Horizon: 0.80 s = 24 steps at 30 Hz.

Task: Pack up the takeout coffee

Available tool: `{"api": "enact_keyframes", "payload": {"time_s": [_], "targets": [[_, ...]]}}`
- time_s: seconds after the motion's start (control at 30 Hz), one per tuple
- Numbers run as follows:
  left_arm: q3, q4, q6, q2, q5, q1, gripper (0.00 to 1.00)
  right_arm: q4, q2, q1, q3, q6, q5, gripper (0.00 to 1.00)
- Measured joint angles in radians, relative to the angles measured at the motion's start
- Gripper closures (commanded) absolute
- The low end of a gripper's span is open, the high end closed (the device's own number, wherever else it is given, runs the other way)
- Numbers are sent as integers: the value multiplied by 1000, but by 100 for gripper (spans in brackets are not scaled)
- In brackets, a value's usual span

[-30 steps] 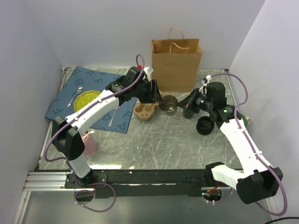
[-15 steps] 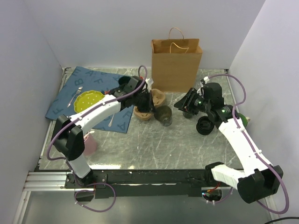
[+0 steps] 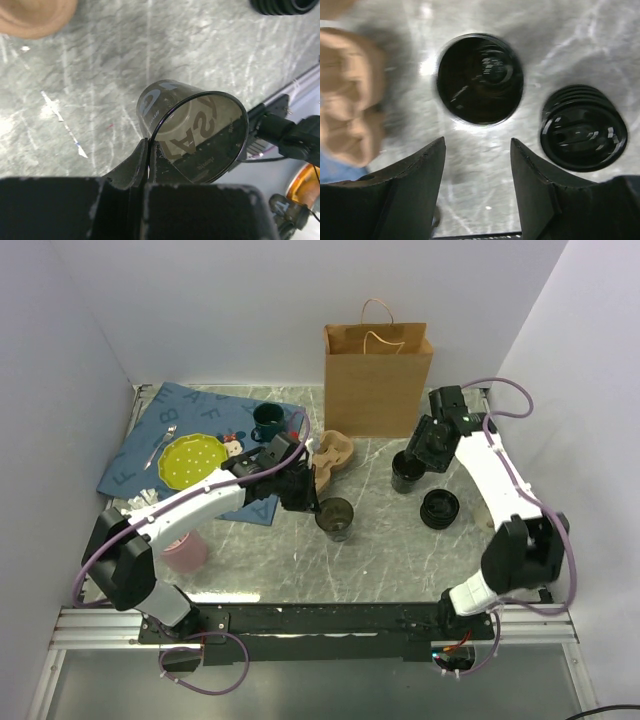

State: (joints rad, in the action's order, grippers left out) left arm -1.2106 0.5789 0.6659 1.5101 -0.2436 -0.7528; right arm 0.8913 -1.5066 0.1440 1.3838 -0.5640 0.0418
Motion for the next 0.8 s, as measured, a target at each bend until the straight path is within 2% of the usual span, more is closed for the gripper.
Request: {"api": "enact_keyframes", "payload": {"time_s": [0.27,0.57,0.67,0.8], "targets": [[10,0,-16,9,60,0,99,58,-130,-11,46,38,76,36],[10,-9,-19,43,84,0,99,49,-210,-23,49,38,96,40],[11,-11,-20,55,84,0,99,28,-233,-24,51,37,92,44],[18,-14,-20,60,86,0,97,8,-285,-24,88,31,80,57]]}}
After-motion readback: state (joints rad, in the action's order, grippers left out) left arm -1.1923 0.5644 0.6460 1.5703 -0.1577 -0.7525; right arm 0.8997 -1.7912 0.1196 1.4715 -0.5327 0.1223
